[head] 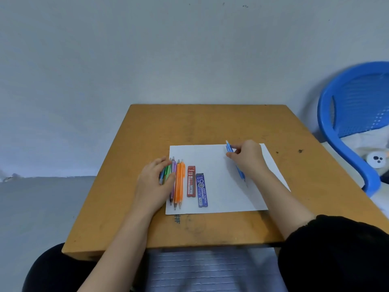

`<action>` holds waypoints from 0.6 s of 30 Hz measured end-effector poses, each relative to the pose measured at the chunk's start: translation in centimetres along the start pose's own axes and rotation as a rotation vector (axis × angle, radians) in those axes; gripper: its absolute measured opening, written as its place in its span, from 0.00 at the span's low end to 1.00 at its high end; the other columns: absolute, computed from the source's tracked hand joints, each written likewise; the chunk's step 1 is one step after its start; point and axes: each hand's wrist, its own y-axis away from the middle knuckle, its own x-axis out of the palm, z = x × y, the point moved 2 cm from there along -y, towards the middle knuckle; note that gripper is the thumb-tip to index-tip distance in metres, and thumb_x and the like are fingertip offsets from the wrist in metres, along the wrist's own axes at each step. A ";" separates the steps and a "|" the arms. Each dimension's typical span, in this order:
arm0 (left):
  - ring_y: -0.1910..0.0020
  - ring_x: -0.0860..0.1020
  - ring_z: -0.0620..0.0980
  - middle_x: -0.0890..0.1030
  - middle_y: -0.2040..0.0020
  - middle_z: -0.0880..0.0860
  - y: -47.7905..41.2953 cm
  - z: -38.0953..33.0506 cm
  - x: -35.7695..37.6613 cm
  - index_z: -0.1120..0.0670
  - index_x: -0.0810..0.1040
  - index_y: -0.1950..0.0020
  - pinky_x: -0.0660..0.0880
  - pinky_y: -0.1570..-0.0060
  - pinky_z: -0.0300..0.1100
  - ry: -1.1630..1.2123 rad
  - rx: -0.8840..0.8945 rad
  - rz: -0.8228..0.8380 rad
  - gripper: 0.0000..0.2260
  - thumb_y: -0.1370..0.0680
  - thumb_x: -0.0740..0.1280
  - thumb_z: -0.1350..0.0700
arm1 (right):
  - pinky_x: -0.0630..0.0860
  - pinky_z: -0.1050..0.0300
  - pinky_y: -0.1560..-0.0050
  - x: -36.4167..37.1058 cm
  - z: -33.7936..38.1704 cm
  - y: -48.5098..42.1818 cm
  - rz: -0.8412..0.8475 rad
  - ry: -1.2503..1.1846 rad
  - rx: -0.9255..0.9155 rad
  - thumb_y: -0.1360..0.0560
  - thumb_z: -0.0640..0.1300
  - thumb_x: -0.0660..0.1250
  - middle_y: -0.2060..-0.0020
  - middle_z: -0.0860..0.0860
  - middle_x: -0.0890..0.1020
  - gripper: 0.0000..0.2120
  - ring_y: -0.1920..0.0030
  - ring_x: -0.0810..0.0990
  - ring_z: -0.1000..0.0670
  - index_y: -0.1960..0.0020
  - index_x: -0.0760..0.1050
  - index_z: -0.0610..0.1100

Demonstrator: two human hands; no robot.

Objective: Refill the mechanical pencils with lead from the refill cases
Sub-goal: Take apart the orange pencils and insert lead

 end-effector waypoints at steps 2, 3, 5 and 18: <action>0.32 0.66 0.44 0.71 0.30 0.45 0.1 -0.2 0.0 0.49 0.74 0.32 0.64 0.35 0.44 -0.007 0.011 0.029 0.18 0.21 0.65 0.51 | 0.74 0.56 0.52 0.5 -0.1 0.4 -0.010 0.059 -0.029 0.24 0.42 0.66 0.57 0.44 0.82 0.15 0.54 0.78 0.46 0.38 0.78 0.43; 0.32 0.66 0.44 0.71 0.30 0.45 0.1 -0.2 0.0 0.49 0.74 0.32 0.64 0.36 0.43 -0.013 0.014 0.038 0.18 0.21 0.65 0.51 | 0.72 0.58 0.50 0.7 -0.2 0.6 -0.015 0.073 -0.047 0.23 0.43 0.66 0.56 0.43 0.83 0.14 0.53 0.78 0.46 0.38 0.78 0.42; 0.32 0.66 0.43 0.71 0.30 0.44 0.1 -0.3 0.0 0.49 0.74 0.32 0.64 0.36 0.42 -0.027 0.009 0.049 0.18 0.21 0.65 0.50 | 0.69 0.62 0.53 1.1 -0.3 1.0 -0.025 0.109 -0.079 0.23 0.44 0.65 0.55 0.44 0.84 0.15 0.54 0.77 0.49 0.37 0.77 0.44; 0.32 0.66 0.43 0.72 0.31 0.44 -0.2 0.4 0.2 0.49 0.76 0.35 0.66 0.38 0.42 -0.010 -0.018 0.039 0.15 0.21 0.65 0.51 | 0.62 0.58 0.45 0.6 -1.7 1.5 -0.234 0.272 -0.171 0.27 0.45 0.69 0.46 0.47 0.75 0.19 0.39 0.63 0.46 0.37 0.76 0.46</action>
